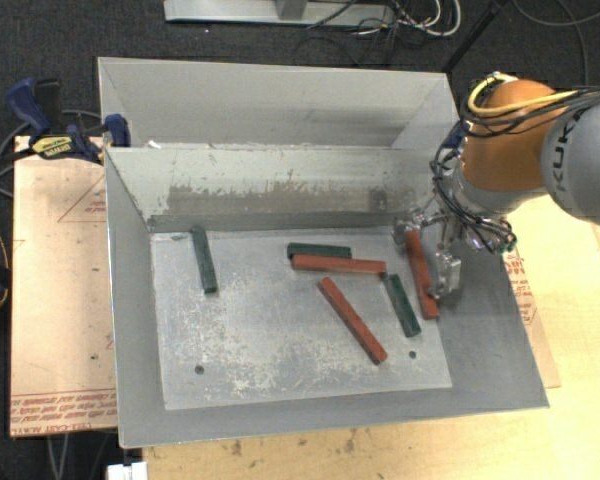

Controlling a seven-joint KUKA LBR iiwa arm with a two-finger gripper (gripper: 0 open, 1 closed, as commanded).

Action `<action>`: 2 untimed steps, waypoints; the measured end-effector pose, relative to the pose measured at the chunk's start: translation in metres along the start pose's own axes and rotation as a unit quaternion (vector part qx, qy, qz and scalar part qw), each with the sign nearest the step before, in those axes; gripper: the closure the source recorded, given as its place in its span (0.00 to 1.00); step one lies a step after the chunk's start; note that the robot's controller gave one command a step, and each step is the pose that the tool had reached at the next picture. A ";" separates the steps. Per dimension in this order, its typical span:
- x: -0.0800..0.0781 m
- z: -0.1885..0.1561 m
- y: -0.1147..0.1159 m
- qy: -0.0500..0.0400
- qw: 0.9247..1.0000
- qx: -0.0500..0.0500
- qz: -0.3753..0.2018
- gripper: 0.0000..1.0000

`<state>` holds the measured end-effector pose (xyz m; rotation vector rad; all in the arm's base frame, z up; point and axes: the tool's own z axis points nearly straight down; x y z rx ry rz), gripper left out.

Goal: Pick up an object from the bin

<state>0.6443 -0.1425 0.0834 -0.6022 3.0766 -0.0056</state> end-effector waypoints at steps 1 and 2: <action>-0.003 0.012 0.063 0.002 0.992 -0.002 0.126 0.00; -0.049 -0.011 0.123 -0.001 0.995 -0.003 0.098 0.00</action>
Offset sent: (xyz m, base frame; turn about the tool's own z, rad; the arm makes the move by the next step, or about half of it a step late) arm -0.0224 0.0578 -0.0134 0.2556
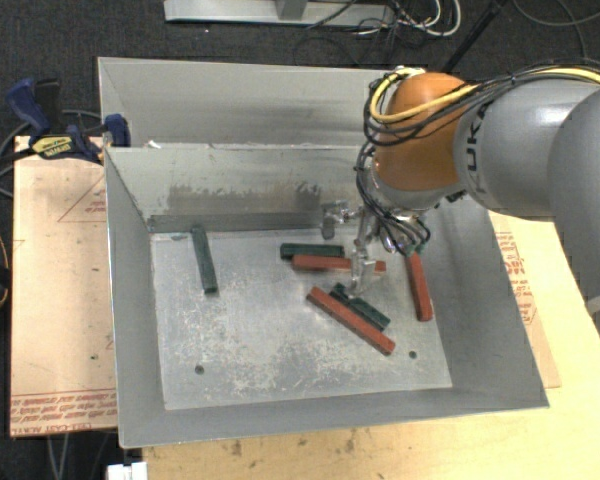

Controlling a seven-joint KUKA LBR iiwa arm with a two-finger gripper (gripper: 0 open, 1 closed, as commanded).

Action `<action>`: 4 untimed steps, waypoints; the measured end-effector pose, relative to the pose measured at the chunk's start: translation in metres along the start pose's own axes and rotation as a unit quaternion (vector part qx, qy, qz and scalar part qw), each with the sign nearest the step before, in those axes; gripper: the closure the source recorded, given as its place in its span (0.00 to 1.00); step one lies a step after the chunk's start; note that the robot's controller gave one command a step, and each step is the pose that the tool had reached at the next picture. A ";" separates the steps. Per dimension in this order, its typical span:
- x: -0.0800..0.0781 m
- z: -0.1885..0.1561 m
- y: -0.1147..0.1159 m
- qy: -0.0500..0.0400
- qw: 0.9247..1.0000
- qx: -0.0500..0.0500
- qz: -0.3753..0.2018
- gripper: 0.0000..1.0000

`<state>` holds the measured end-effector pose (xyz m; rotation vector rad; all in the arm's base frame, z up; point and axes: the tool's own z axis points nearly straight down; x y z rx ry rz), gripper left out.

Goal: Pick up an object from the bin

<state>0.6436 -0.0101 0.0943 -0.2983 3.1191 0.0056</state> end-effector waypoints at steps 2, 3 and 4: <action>-0.008 0.022 -0.003 0.002 0.997 0.001 -0.071 0.00; -0.011 0.018 -0.002 0.001 0.997 0.002 -0.073 1.00; -0.005 -0.129 -0.019 -0.002 0.988 0.003 -0.153 1.00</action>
Offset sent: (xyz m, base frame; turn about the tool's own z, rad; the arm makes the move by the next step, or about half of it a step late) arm 0.0134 0.0478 -0.0243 -0.0896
